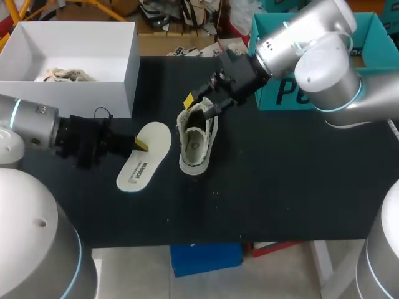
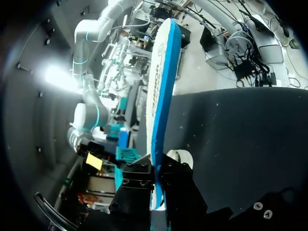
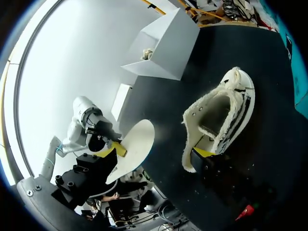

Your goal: Take the shoe out of the shoebox, open the shoe tongue, remove and reinsert the insole, then place the shoe into the shoebox

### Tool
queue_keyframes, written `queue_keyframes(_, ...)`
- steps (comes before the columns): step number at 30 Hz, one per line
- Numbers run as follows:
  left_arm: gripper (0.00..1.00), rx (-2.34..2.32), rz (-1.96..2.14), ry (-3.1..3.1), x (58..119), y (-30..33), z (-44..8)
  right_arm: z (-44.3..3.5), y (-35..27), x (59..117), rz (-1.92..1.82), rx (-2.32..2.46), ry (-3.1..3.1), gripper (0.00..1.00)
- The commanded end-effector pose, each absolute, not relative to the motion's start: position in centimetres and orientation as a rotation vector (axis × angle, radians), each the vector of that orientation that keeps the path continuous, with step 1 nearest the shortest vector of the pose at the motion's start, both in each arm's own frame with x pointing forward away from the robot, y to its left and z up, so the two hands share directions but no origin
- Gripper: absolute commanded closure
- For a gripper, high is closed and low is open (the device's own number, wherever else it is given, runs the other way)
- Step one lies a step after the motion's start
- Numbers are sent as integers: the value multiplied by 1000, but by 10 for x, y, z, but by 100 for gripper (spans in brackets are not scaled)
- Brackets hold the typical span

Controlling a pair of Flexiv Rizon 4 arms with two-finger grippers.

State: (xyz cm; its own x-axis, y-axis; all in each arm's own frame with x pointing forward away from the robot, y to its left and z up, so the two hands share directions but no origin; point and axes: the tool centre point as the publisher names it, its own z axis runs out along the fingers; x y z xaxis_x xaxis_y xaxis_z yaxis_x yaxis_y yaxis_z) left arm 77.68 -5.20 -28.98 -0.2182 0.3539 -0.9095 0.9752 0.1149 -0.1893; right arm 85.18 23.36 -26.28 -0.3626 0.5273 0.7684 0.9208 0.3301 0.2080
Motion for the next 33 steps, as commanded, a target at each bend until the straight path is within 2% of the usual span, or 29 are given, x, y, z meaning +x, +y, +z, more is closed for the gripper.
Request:
queue_keyframes(1, 100, 1331, -1106, 1711, 771, -42, -283, -262, 235, 855, -838, -1257, -2018, 0)
queue_keyframes(18, 100, 1362, -1185, 1653, 754, -40, -285, -262, 235, 855, -838, -1257, -2018, 0)
queue_keyframes(33, 100, 1384, -1165, 1608, 747, -49, -289, -281, 263, 860, -444, -1125, -2550, 0)
